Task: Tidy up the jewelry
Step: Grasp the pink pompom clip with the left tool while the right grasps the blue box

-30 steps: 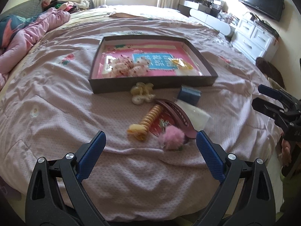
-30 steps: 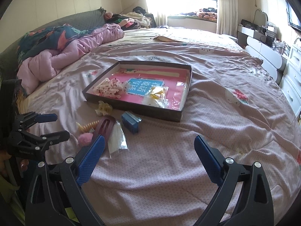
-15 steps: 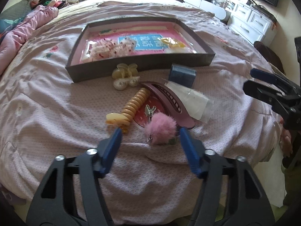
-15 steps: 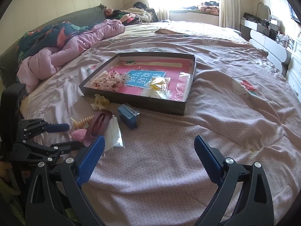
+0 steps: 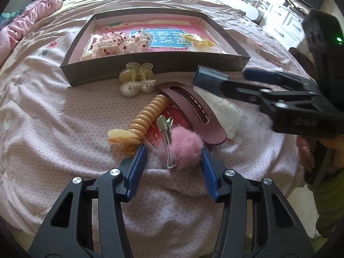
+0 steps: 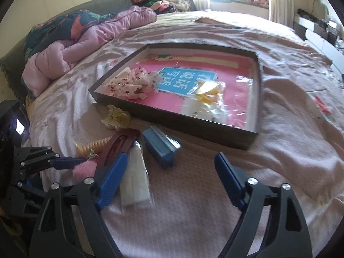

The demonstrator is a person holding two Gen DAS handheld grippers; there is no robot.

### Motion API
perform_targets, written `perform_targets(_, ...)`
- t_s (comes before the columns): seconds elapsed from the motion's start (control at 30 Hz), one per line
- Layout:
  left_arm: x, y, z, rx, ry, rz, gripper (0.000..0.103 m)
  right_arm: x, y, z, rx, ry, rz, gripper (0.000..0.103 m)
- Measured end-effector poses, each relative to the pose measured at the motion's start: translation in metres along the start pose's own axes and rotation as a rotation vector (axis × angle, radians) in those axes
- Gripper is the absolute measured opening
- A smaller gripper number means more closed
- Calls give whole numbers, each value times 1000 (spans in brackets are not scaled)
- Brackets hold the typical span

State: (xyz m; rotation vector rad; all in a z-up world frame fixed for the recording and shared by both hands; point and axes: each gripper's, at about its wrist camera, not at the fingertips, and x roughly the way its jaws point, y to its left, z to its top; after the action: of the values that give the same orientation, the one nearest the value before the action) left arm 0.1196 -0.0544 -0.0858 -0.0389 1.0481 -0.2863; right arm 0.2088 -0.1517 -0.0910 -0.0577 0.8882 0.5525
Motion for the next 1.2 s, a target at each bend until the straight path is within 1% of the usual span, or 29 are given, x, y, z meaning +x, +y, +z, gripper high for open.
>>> perform_targets(0.13, 3, 2, 3, -9, 0, -19, 31, 16, 0, 5, 12, 28, 25, 66)
perform_targets(0.2, 4, 2, 4, -8, -2, -26, 28, 22, 0, 7, 23, 37, 40, 63)
perform_targets(0.23, 4, 2, 4, -8, -2, -28, 27, 24, -1, 8, 33, 39, 54, 59)
perform_targets(0.37, 3, 6, 4, -23, -3, -44, 24, 31, -2, 11, 53, 49, 97, 39)
perform_targets(0.4, 2, 7, 3, -26, -5, -48, 24, 31, -1, 11, 53, 49, 104, 38)
perform_targets(0.43, 2, 8, 3, -30, -5, -54, 23, 30, 1, 12, 44, 46, 100, 34)
perform_targets(0.5, 0, 10, 2, -37, -6, -60, 23, 27, 2, 12, 32, 37, 87, 33)
perform_targets(0.57, -2, 11, 2, -39, -10, -65, 23, 23, 0, 11, 41, 31, 84, 32)
perform_targets(0.67, -5, 11, 1, -39, -21, -67, 22, 18, -4, 8, 46, 21, 57, 28)
perform_targets(0.9, -18, 8, 1, -31, -51, -79, 22, -8, -19, -6, 72, -10, 4, 27)
perform_targets(1.2, -33, 14, 4, -49, -89, -67, 22, -41, -31, -20, 98, -48, -41, 27)
